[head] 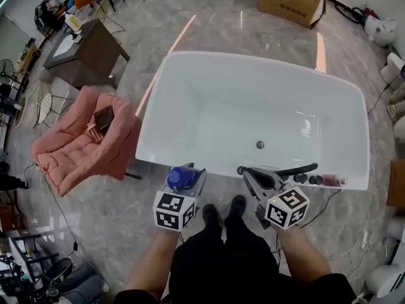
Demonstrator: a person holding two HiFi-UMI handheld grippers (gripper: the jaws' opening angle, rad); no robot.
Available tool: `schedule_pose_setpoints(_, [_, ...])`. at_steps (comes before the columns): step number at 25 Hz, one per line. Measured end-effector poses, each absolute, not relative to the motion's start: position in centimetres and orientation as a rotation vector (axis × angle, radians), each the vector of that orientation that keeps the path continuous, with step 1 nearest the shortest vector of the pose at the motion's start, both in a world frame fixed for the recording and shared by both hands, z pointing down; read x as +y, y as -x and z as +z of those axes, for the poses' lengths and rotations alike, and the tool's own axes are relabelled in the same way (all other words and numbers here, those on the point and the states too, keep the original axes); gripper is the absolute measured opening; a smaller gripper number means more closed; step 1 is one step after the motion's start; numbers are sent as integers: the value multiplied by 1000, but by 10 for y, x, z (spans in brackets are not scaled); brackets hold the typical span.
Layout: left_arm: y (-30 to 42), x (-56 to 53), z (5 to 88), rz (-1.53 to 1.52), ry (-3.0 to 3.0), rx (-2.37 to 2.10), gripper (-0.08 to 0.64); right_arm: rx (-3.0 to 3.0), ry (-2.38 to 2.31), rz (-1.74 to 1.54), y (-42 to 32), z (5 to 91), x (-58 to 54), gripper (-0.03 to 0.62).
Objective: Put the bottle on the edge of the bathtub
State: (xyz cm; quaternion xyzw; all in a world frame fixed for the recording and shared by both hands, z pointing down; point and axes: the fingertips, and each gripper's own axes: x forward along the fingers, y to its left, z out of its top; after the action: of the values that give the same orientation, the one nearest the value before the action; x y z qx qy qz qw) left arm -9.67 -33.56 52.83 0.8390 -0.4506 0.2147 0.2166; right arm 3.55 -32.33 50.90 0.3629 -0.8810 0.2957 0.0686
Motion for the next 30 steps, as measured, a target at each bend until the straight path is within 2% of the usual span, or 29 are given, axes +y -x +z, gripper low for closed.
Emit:
schedule_pose_setpoints(14, [82,-362,599,639,-2378,-1087,161,-2507,-1186,838,-26,562,-340,17])
schedule_pose_setpoints(23, [73,-372,670,699,-2353,-1037,161,-2408,-1237,758,-36,610,-338,104])
schedule_pose_setpoints(30, [62,-374,708,766,-2352,-985,161,-2357,-1322,778,-50,635,-328,107])
